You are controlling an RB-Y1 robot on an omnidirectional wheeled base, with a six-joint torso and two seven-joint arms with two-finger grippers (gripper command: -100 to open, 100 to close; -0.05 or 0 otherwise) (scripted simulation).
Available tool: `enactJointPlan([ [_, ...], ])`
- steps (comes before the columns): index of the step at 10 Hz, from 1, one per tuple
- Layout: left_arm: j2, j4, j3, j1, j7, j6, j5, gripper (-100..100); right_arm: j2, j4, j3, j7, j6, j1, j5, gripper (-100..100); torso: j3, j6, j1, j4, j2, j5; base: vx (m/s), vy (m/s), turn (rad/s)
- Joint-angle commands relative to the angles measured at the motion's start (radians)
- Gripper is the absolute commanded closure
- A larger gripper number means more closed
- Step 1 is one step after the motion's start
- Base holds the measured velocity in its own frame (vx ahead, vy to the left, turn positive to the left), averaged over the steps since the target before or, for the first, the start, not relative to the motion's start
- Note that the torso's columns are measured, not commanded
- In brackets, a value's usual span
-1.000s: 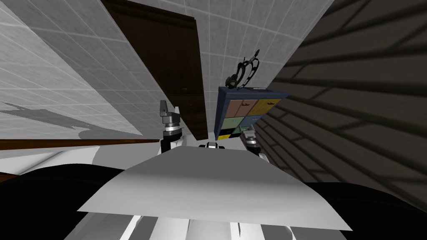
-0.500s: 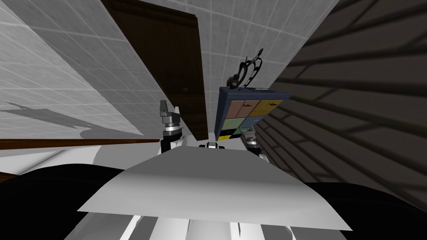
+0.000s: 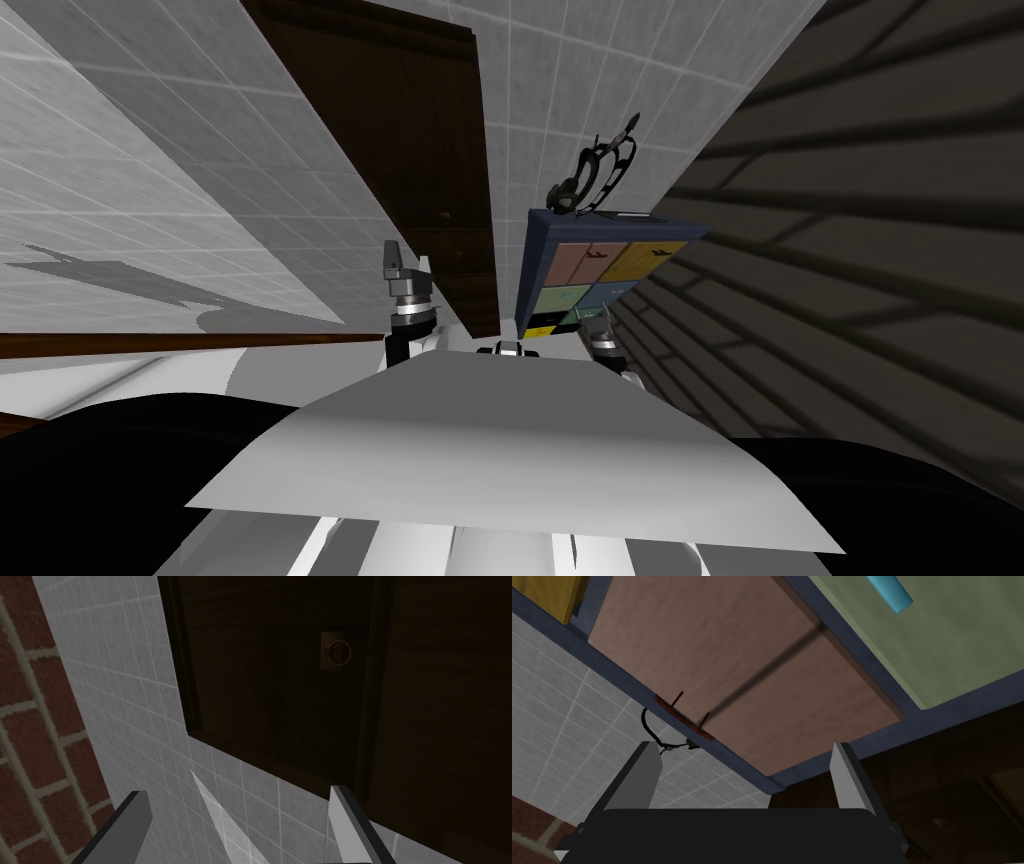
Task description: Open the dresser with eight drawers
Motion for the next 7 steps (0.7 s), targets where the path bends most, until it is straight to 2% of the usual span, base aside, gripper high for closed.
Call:
enactJointPlan([
  [1, 0.0, 0.0, 0.0, 0.0, 0.0, 0.0, 0.0, 0, 0.004, 0.027, -0.013, 0.079, -0.017, -0.003, 0.017, -100, 0.0, 0.0, 0.0, 0.0, -0.001, 0.0, 0.028, 0.009, 0.027],
  [7, 0.0, 0.0, 0.0, 0.0, 0.0, 0.0, 0.0, 0, 0.016, 0.076, -0.038, 0.236, -0.046, -0.008, 0.05, -100, 0.0, 0.0, 0.0, 0.0, -0.001, 0.0, 0.025, 0.006, 0.022],
])
